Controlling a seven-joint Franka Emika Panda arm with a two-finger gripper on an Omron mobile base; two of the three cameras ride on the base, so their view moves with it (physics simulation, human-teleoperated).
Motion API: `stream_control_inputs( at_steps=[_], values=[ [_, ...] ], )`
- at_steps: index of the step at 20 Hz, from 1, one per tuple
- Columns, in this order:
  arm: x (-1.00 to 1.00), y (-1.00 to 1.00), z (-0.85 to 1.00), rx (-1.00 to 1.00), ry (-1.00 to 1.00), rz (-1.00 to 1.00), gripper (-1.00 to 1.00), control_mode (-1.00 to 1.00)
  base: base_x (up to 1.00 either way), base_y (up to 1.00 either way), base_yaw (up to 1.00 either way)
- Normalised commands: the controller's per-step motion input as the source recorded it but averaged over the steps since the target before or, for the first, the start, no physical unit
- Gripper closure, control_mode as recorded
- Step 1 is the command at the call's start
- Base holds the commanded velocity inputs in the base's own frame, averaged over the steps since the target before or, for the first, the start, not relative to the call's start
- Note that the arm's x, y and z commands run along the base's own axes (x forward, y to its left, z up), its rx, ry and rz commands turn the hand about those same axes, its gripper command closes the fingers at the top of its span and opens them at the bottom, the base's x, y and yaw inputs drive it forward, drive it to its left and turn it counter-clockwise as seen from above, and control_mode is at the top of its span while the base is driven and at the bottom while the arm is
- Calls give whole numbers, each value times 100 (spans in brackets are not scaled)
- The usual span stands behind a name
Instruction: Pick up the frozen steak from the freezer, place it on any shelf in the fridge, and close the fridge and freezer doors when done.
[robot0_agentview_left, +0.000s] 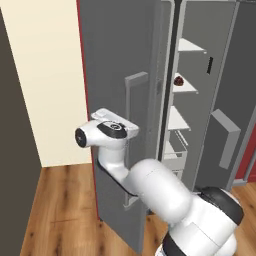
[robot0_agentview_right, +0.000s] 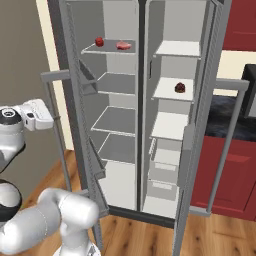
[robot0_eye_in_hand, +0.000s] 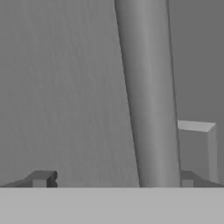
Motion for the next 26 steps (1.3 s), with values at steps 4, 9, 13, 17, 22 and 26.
stream_control_inputs(
  at_steps=[4,9,13,17,22,26],
  values=[
    [100,-52,0,2,2,0,-100,-100,0,0,0],
    [93,-92,-18,0,-5,4,-100,-100,0,0,0],
    [77,-100,-16,0,-8,13,-100,-100,0,0,0],
    [55,-100,-3,3,-8,19,-100,-100,0,0,0],
    [65,-100,0,5,0,17,-100,-100,0,0,0],
    [63,-100,0,5,-4,26,-100,-100,0,0,0]
  ],
)
